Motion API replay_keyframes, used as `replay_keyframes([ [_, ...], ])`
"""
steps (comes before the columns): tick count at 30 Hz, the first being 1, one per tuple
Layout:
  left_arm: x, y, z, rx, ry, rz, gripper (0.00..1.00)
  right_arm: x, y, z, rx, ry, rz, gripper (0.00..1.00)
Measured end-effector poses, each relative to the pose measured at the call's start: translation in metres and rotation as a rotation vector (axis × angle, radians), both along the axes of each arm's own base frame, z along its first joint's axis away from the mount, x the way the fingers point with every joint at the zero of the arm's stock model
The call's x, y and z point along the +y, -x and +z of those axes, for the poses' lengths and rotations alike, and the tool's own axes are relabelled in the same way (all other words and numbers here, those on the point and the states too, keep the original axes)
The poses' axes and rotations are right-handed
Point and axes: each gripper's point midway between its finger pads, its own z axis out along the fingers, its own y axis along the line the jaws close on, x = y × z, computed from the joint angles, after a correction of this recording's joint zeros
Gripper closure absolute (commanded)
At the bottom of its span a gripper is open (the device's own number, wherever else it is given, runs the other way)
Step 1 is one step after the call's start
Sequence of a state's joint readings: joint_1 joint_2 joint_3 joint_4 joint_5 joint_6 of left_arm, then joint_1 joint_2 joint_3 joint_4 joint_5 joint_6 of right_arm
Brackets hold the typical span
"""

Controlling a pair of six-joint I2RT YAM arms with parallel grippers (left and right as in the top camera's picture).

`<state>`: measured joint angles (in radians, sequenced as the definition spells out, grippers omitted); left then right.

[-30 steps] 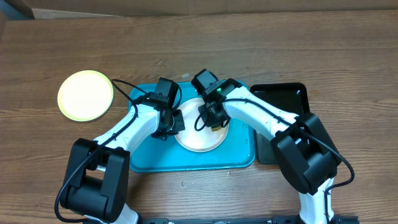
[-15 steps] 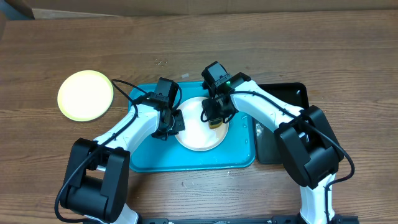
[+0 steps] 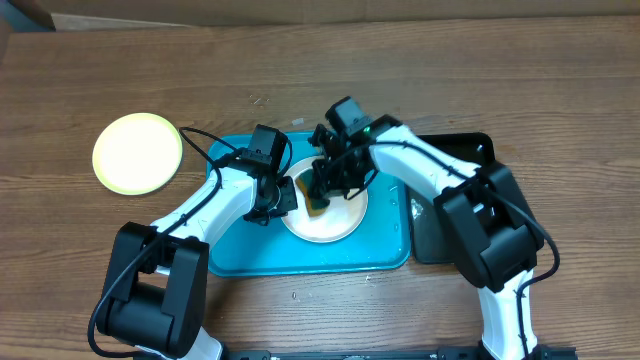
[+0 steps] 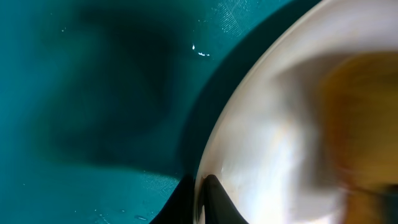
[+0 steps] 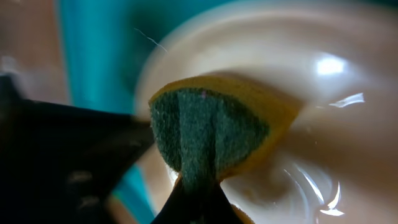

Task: Clean dirty plates on tray and stack at the side
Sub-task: 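Scrub the white plate with the sponge while left gripper holds it, then rinse the sponge in the black tray with the right gripper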

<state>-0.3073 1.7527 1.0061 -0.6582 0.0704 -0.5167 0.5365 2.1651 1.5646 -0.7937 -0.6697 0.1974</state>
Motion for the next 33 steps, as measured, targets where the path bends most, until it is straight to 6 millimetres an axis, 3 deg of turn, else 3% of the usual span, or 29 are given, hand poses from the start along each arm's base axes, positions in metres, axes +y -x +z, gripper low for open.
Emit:
replay_keyframes([
  [3, 0.000, 0.000, 0.000, -0.001, 0.000, 0.000, 0.90, -0.010, -0.026, 0.035, 0.017, -0.097, -0.038, 0.96],
  [6, 0.000, 0.000, 0.000, -0.002, 0.000, -0.003, 0.90, -0.038, -0.047, 0.068, 0.037, -0.149, -0.080, 0.96],
  [9, 0.000, 0.000, 0.000, -0.002, 0.000, -0.003, 0.90, -0.075, -0.049, 0.085, 0.080, -0.135, -0.118, 0.96],
  [12, 0.000, 0.000, 0.000, -0.002, 0.000, -0.003, 0.89, -0.119, -0.045, 0.087, 0.124, -0.057, -0.175, 0.96],
  [16, 0.000, -0.001, 0.000, -0.003, 0.001, -0.003, 0.87, -0.190, -0.042, 0.070, 0.165, 0.156, -0.264, 0.96],
  [18, 0.000, -0.001, 0.000, -0.004, 0.001, -0.003, 0.87, -0.217, -0.042, 0.060, 0.165, 0.251, -0.301, 0.96],
  [19, -0.001, -0.002, 0.000, -0.007, 0.002, -0.003, 0.86, -0.246, -0.041, 0.047, 0.173, 0.358, -0.345, 0.96],
  [20, -0.001, -0.002, 0.000, -0.008, 0.002, -0.003, 0.86, -0.249, -0.040, 0.046, 0.176, 0.368, -0.348, 0.96],
  [25, 0.000, -0.001, 0.000, -0.007, 0.002, -0.003, 0.86, -0.280, -0.036, 0.004, 0.156, 0.538, -0.412, 0.96],
  [26, -0.001, -0.002, 0.000, -0.007, 0.002, -0.003, 0.86, -0.282, -0.036, -0.005, 0.145, 0.556, -0.420, 0.92],
  [27, -0.001, -0.002, 0.000, -0.007, 0.002, -0.003, 0.86, -0.284, -0.035, -0.014, 0.137, 0.570, -0.424, 0.82],
  [28, -0.001, -0.002, 0.000, -0.007, 0.002, -0.003, 0.86, -0.284, -0.035, -0.020, 0.130, 0.579, -0.426, 0.61],
  [29, -0.001, -0.002, 0.000, -0.007, 0.002, -0.003, 0.86, -0.285, -0.034, -0.028, 0.122, 0.589, -0.429, 0.51],
  [30, -0.001, -0.002, 0.000, -0.007, 0.002, -0.003, 0.86, -0.285, -0.033, -0.032, 0.122, 0.592, -0.432, 0.44],
  [33, -0.001, -0.002, 0.000, -0.007, 0.002, -0.003, 0.86, -0.285, -0.028, -0.036, 0.125, 0.605, -0.430, 0.41],
])
